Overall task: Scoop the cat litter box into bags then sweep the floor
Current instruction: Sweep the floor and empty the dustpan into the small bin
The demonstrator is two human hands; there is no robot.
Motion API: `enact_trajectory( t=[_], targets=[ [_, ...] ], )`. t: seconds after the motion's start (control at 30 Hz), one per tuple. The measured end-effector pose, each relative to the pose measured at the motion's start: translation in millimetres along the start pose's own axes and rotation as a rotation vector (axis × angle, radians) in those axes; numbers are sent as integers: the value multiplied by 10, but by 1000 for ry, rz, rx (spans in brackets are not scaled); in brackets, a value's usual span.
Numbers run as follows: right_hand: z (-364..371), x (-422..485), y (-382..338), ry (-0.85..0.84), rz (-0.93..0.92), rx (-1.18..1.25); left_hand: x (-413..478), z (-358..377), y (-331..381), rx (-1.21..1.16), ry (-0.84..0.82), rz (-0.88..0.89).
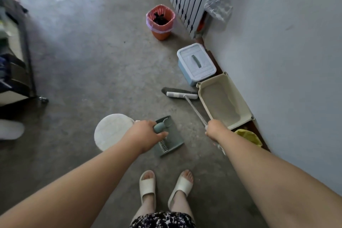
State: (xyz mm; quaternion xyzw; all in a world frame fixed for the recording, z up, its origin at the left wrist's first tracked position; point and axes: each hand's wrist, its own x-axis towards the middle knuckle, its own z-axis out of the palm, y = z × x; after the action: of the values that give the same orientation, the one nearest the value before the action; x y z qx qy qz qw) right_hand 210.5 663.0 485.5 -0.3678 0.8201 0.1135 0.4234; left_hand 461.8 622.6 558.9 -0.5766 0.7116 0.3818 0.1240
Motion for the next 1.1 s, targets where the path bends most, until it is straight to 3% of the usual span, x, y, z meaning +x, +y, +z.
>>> enact_trajectory(
  t=[0.27, 0.4, 0.67, 0.93, 1.1],
  targets=[
    [193, -313, 555, -17, 102, 134, 119, -67, 534, 47, -45, -9],
    [188, -490, 618, 21, 24, -9, 198, -103, 768, 52, -35, -9],
    [91, -252, 295, 74, -86, 3, 339, -76, 974, 82, -37, -6],
    [303, -22, 378, 7, 43, 111, 360, -45, 967, 81, -23, -16],
    [560, -178, 624, -18, 132, 305, 320, 2, 970, 83, -24, -9]
  ],
)
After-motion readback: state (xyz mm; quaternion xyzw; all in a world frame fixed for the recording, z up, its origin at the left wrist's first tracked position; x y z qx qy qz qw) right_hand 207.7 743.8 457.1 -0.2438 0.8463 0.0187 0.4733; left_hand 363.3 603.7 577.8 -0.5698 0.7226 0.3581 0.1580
